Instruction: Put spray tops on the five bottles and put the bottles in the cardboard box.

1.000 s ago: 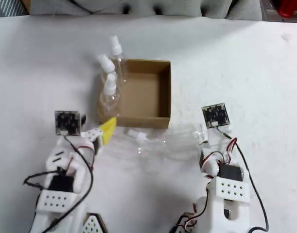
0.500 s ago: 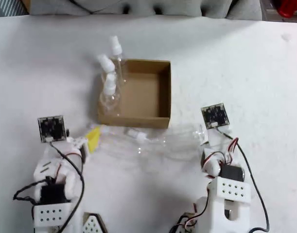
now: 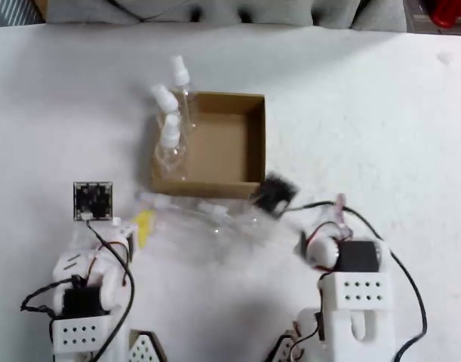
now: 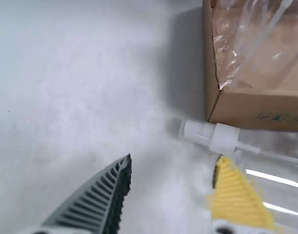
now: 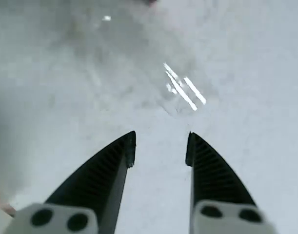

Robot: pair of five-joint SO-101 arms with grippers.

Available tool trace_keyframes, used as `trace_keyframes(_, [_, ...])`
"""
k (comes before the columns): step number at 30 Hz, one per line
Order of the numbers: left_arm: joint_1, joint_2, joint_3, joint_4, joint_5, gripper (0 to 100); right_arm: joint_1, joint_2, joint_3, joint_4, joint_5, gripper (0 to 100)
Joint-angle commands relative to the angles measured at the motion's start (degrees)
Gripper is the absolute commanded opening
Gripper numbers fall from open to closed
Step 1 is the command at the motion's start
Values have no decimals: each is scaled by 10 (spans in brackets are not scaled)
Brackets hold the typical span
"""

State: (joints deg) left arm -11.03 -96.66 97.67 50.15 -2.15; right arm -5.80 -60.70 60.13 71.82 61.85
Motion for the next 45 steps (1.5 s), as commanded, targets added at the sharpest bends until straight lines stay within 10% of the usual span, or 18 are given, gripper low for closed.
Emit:
trace_keyframes(1, [-7, -14, -3, -2, -7, 122, -81, -2, -36, 15, 79, 156])
trace_keyframes(14, [-4, -14, -3, 2, -88, 21, -135, 191, -126, 15, 214, 317])
trace_keyframes(39, [-4, -14, -3, -2, -90, 21, -97, 545, -214, -152, 265, 256])
trace_keyframes(45, [-4, -14, -3, -2, -90, 21, -27, 529, -214, -149, 265, 60])
